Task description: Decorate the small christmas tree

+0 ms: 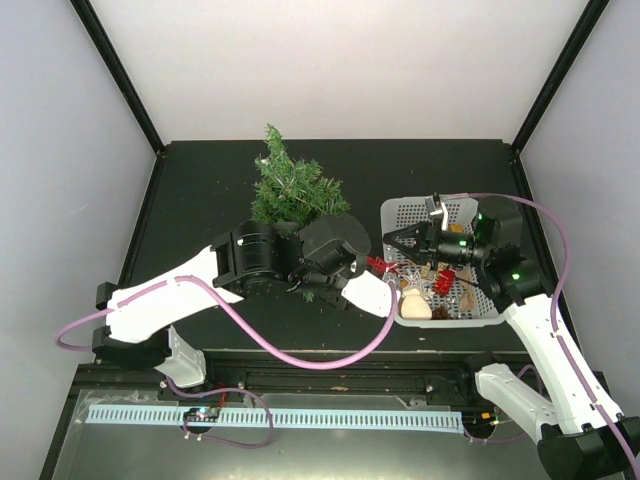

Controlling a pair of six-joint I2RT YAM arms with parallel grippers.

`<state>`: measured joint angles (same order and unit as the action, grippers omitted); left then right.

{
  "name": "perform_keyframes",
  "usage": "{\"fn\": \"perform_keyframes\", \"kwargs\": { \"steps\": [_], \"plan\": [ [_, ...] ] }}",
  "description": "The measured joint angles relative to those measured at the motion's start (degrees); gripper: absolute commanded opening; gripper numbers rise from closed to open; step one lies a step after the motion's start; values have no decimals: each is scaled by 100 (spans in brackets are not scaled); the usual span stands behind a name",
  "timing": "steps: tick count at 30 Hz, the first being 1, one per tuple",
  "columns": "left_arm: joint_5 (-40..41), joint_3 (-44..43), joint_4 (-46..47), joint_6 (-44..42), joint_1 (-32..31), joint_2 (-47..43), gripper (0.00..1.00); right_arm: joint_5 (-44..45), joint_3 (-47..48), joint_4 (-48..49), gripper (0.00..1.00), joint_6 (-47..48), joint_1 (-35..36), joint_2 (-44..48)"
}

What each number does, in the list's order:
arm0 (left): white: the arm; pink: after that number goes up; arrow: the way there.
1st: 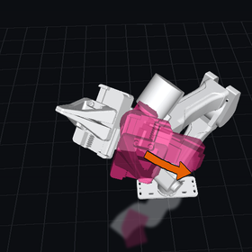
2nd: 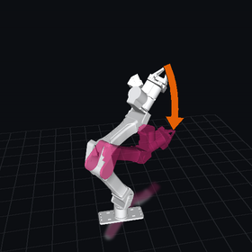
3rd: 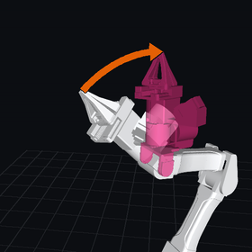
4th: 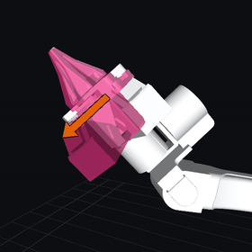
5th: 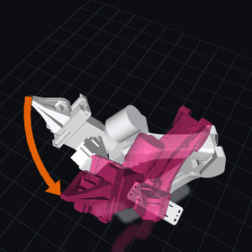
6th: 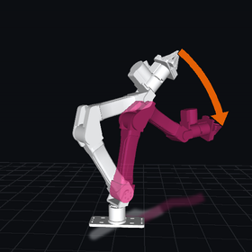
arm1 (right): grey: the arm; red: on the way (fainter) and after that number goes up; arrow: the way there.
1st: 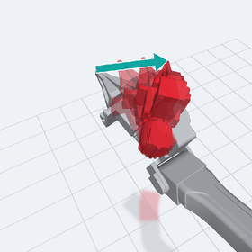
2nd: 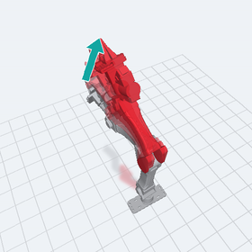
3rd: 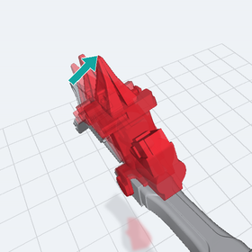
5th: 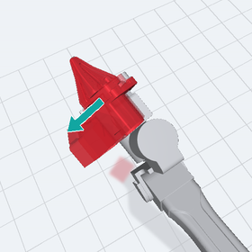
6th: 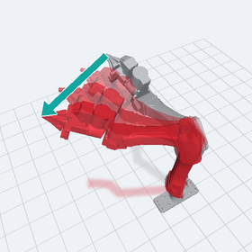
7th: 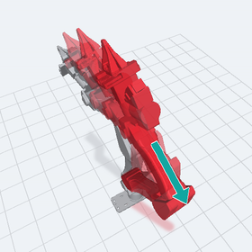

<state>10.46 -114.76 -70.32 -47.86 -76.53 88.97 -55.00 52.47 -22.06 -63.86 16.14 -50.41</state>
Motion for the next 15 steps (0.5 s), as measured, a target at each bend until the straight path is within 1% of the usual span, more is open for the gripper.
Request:
{"fn": "perform_keyframes", "kwargs": {
  "steps": [6,15],
  "plan": [
    [-153,59,-33,4,-107,-2,2,184,0,-116,2,122,-7,-33],
    [-120,59,-28,4,-133,-4,1,343,-50,-326,2,280,-7,-37]
  ]
}}
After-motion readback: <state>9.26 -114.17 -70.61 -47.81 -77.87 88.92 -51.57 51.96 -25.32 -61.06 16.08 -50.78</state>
